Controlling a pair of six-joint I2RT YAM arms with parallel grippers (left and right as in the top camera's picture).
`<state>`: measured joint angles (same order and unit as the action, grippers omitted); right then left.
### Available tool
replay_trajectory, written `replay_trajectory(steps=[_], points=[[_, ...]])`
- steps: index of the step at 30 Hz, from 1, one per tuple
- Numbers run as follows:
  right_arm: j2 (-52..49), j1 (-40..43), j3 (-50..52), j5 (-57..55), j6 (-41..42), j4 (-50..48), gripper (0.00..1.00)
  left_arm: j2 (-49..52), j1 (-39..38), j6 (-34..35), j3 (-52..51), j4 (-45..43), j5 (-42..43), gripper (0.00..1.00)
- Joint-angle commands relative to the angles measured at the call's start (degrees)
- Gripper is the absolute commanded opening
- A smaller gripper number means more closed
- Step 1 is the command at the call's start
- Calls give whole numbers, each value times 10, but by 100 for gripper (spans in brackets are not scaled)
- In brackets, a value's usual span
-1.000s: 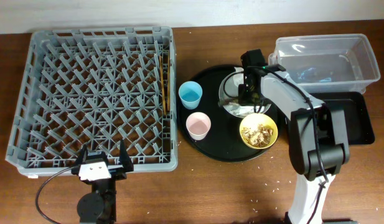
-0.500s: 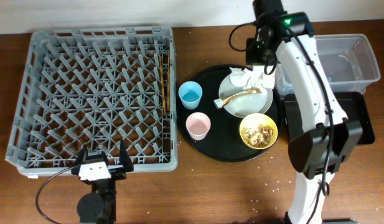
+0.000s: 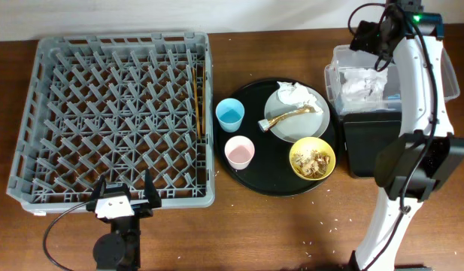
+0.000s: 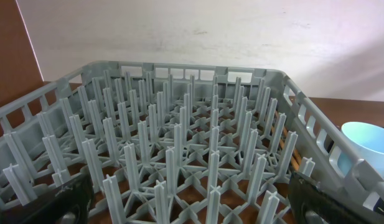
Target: Sort waste into correct bins and load items into the dishwasher rack
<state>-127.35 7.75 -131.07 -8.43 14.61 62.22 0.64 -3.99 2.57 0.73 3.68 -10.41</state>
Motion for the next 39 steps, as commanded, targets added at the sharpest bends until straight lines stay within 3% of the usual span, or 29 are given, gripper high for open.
replay_trajectory(steps=[1, 3, 7, 9, 16, 27, 30, 33, 34, 35, 36, 39], points=[[78, -57, -5, 70, -41, 10, 98, -2, 4, -9, -2, 1, 6, 99], [82, -112, -5, 62, -41, 26, 96, -2, 4, -9, -2, 1, 6, 99], [16, -168, 0, 52, -36, 53, 74, -2, 4, -9, -2, 1, 6, 99], [-21, -174, 0, 52, -23, 78, 70, -2, 4, -9, -2, 1, 6, 99], [-98, -183, 0, 61, -6, 111, 67, -2, 4, -9, -2, 1, 6, 99], [-175, -183, 5, 33, -2, 72, 67, -2, 4, -9, -2, 1, 6, 99], [-177, -183, 26, 32, -2, 59, 53, -2, 4, -9, -2, 1, 6, 99], [-177, -183, 71, 33, -2, 36, 47, -2, 4, -9, -2, 1, 6, 99], [-177, -183, 80, 33, -2, 35, 37, -2, 4, -9, -2, 1, 6, 99], [-177, -183, 82, 33, -2, 40, 16, -2, 4, -9, -2, 1, 6, 99], [-176, -183, 80, 33, -2, 44, 4, -2, 4, -9, -2, 1, 6, 99], [-159, -182, 34, 21, -9, 87, 4, -2, 4, -9, -2, 1, 6, 99]])
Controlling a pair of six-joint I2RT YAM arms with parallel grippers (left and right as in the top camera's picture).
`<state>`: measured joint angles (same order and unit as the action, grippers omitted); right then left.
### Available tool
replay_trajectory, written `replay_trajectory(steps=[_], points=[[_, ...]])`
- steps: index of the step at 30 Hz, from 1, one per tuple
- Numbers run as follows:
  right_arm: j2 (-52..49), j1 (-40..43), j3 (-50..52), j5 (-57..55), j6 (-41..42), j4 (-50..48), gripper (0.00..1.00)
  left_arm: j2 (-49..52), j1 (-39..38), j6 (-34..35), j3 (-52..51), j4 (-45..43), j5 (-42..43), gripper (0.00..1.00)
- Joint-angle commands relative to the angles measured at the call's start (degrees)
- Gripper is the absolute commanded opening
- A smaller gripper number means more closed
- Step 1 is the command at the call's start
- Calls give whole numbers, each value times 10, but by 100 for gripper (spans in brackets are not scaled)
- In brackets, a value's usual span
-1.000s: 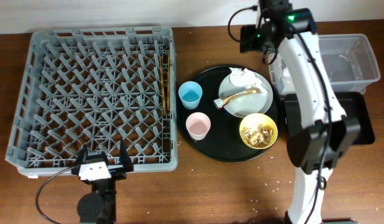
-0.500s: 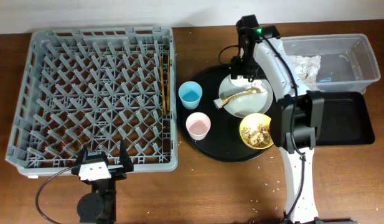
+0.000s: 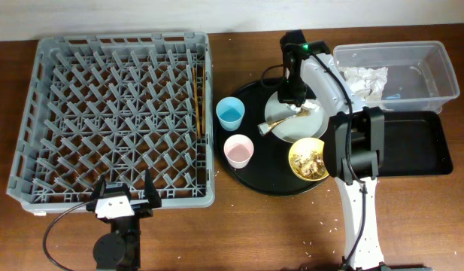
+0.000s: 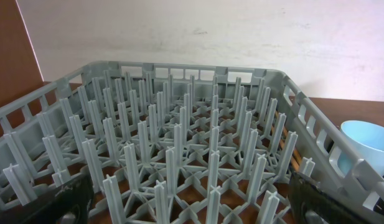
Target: Sort waste into correct bins and load items into the dishwasher rack
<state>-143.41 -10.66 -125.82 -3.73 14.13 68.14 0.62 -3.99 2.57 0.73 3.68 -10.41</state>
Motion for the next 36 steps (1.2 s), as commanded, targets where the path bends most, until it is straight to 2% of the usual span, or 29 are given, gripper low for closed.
replay_trajectory(steps=[1, 5, 7, 11, 12, 13, 14, 15, 19, 21, 22, 24, 25, 27, 29, 30, 32, 36], points=[[13, 4, -60, -57, -4, 55, 4, -2, 4, -9, -2, 1, 6, 99], [41, 36, -277, -78, -4, 151, 4, -2, 4, -9, -2, 1, 6, 99], [41, 71, -356, -116, -1, 162, 4, -2, 4, -9, -2, 1, 6, 99], [33, 147, -347, -127, 50, 145, 4, -2, 4, -9, -2, 1, 6, 99], [23, 166, -334, -99, 48, 127, 12, -2, 4, -9, -2, 1, 6, 99], [19, 171, -326, -84, 41, 119, 36, -2, 4, -9, -2, 1, 6, 99], [17, 175, -316, -59, 20, 112, 93, -2, 4, -9, -2, 1, 6, 99], [19, 174, -316, -37, -4, 123, 99, -2, 4, -9, -2, 1, 6, 99], [79, 143, -328, 56, -4, 197, 100, -2, 4, -9, -2, 1, 6, 99], [103, 99, -328, 85, -23, 290, 99, -2, 4, -9, -2, 1, 6, 99], [103, 77, -314, 96, -45, 292, 93, -2, 4, -9, -2, 1, 6, 99], [100, 13, -240, 94, -35, 292, 91, -2, 4, -9, -2, 1, 6, 99], [100, -6, -182, 68, 0, 286, 89, -2, 4, -9, -2, 1, 6, 99], [100, -17, -97, 58, 14, 274, 89, -2, 4, -9, -2, 1, 6, 99], [100, -16, -2, 59, 14, 225, 87, -2, 4, -9, -2, 1, 6, 99], [100, -16, 60, 59, 14, 174, 82, -2, 4, -9, -2, 1, 6, 99], [100, -16, 101, 59, 14, 132, 79, -2, 4, -9, -2, 1, 6, 99], [99, -17, 113, 42, 54, 109, 77, -2, 4, -9, -2, 1, 6, 99]])
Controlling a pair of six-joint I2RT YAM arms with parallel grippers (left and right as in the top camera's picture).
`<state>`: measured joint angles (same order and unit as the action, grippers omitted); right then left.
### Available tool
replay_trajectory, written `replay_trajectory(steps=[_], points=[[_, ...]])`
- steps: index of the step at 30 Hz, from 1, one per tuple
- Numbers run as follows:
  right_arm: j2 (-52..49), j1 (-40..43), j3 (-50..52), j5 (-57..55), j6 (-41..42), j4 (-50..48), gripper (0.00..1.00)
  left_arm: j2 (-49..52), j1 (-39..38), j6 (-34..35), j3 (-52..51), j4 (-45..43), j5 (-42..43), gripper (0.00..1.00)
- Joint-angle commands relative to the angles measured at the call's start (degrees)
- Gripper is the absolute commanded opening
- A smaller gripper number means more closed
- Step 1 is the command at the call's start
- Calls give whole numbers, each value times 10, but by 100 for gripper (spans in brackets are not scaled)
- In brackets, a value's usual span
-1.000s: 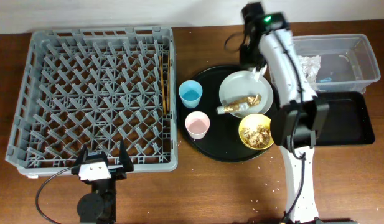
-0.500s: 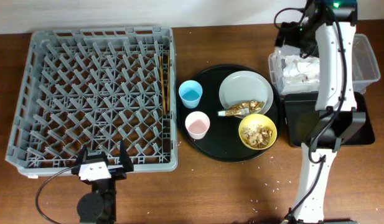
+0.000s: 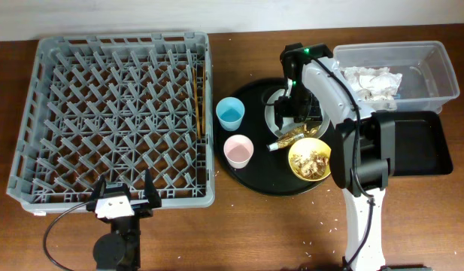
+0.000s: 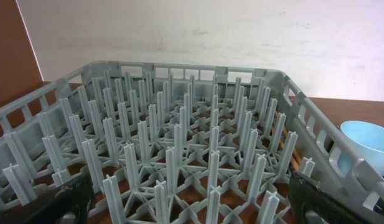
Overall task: Sort waste into correct bins and load items into the dishwasher rack
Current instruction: 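Grasp the Nescafé stick with the right gripper and drop it in the bin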
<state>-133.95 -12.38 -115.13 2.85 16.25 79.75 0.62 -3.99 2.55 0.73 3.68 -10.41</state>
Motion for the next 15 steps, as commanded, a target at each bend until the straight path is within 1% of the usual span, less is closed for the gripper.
replay_trajectory(steps=[1, 3, 5, 8, 9, 12, 15], points=[[5, 0, 6, -35, 43, -14, 76, -2, 4, -9, -2, 1, 6, 99], [5, 0, 6, -35, 53, -13, 76, -2, 4, -9, -2, 1, 6, 99], [5, 0, 6, -62, 104, 2, 76, -2, 4, -9, -2, 1, 6, 99], [5, 0, 6, -73, 119, -1, 76, -2, 4, -9, -2, 1, 6, 99], [5, 0, 6, -115, 148, 1, 76, -2, 4, -9, -2, 1, 6, 99], [5, 0, 6, -173, 184, 1, 73, -2, 4, -9, -2, 1, 6, 99], [-4, 0, 12, -181, 188, -7, 70, -2, 4, -9, -2, 1, 6, 99]])
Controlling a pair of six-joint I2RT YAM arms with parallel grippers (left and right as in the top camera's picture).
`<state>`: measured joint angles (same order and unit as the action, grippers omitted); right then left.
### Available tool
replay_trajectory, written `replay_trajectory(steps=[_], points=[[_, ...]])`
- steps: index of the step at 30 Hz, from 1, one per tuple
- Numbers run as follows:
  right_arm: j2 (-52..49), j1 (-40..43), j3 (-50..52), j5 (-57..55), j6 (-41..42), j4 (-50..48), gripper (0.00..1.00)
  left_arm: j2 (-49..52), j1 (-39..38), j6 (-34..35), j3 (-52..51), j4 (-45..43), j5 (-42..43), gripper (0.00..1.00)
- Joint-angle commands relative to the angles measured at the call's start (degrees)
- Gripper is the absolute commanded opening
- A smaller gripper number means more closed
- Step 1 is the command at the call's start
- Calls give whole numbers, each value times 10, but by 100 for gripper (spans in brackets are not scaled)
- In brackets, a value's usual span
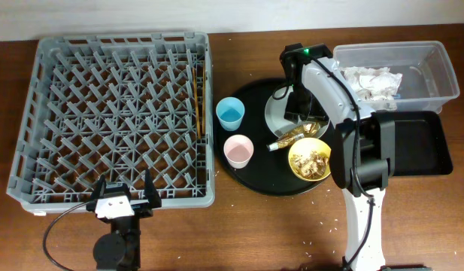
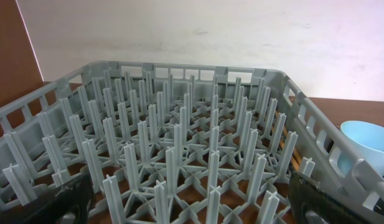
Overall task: Sort waste into correct bins and load items into the dishwasher rack
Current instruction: 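Grasp the Nescafé stick with the right gripper and drop it in the bin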
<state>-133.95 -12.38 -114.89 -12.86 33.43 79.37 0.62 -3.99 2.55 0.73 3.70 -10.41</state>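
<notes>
The grey dishwasher rack [image 1: 36,113] fills the left of the table and most of the left wrist view [image 2: 179,68]. A round black tray [image 1: 254,177] carries a blue cup [image 1: 230,114], a pink cup [image 1: 239,151], a grey plate [image 1: 275,117], a yellow bowl [image 1: 312,159] of scraps and a gold utensil [image 1: 292,137] lying beside the plate. My right gripper [image 1: 295,105] is low over the plate; the arm hides its jaws. My left gripper [image 1: 123,197] stands open at the rack's front edge, with nothing between its fingers [image 2: 67,199].
A clear bin [image 1: 435,56] holding crumpled white paper stands at the back right, with a black bin [image 1: 420,143] in front of it. Wooden sticks [image 1: 197,98] lie along the rack's right side. Crumbs dot the table near the front.
My right gripper has shifted slightly toward the back over the plate. The gold utensil lies where it was on the tray. The left arm is unmoved.
My right arm was first raised over the clear bin, while the gold utensil and white paper lay on the plate. Then the gripper was down at the plate. Later the utensil lay on the tray beside the plate, where it still is. The left arm stayed put.
</notes>
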Motion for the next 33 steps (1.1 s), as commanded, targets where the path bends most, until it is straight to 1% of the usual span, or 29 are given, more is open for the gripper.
replay_trajectory(steps=[1, 3, 4, 5, 6, 7, 8, 9, 10, 11, 12, 13, 14, 15, 16, 17, 18, 19, 20, 21, 24, 25, 26, 27, 28, 30, 31, 32, 33], points=[[-11, 0, 21, -21, 16, -14, 69, -2, 4, -9, -2, 1, 6, 99], [-14, 0, 75, -2, 16, -63, 64, -2, 4, -9, -2, 1, 6, 99], [-14, 0, 90, 2, 16, -78, 60, -2, 4, -9, -2, 1, 6, 99], [-14, 0, 96, 3, 16, -88, 47, -2, 4, -9, -2, 1, 6, 99], [-14, 0, 96, 6, 16, -99, 26, -2, 4, -9, -2, 1, 6, 99], [-14, 0, 96, 6, 16, -104, 13, -2, 4, -9, -2, 1, 6, 99], [-14, 0, 96, 6, 16, -108, 4, -2, 4, -9, -2, 1, 6, 99], [-14, 0, 96, 6, 16, -111, 4, -2, 4, -9, -2, 1, 6, 99], [-14, 1, 86, 23, -9, -108, 4, -2, 4, -9, -2, 1, 6, 99], [-13, 12, 51, 76, -41, -91, 4, -2, 4, -9, -2, 1, 6, 99], [-13, 26, 9, 126, -59, -71, 4, -2, 4, -9, -2, 1, 6, 99], [-13, 60, -67, 194, -71, -43, 4, -2, 4, -9, -2, 1, 6, 99], [-13, 88, -121, 229, -71, -32, 4, -2, 4, -9, -2, 1, 6, 99], [-13, 124, -183, 258, -70, -28, 4, -2, 4, -9, -2, 1, 6, 99], [-13, 168, -242, 260, -57, -31, 4, -2, 4, -9, -2, 1, 6, 99], [-13, 200, -272, 260, -56, -39, 4, -2, 4, -9, -2, 1, 6, 99], [-13, 229, -283, 254, -45, -55, 4, -2, 4, -9, -2, 1, 6, 99], [-13, 259, -282, 198, 18, -68, 4, -2, 4, -9, -2, 1, 6, 99], [-14, 295, -258, 81, 161, -102, 4, -2, 4, -9, -2, 1, 6, 99], [-14, 309, -245, 43, 204, -133, 4, -2, 4, -9, -2, 1, 6, 99], [-14, 313, -205, -45, 207, -222, 4, -2, 4, -9, -2, 1, 6, 99], [-14, 312, -195, -44, 207, -255, 33, -2, 4, -9, -2, 1, 6, 99], [-14, 312, -195, -23, 197, -280, 86, -2, 4, -9, -2, 1, 6, 99], [-14, 312, -196, 9, 145, -308, 98, -2, 4, -9, -2, 1, 6, 99], [-14, 312, -200, 62, 83, -317, 98, -2, 4, -9, -2, 1, 6, 99], [20, 311, -204, 199, -5, -281, 98, -2, 4, -9, -2, 1, 6, 99], [45, 311, -204, 237, -7, -251, 99, -2, 4, -9, -2, 1, 6, 99], [96, 306, -204, 292, -33, -201, 99, -2, 4, -9, -2, 1, 6, 99], [126, 294, -204, 305, -63, -169, 99, -2, 4, -9, -2, 1, 6, 99]])
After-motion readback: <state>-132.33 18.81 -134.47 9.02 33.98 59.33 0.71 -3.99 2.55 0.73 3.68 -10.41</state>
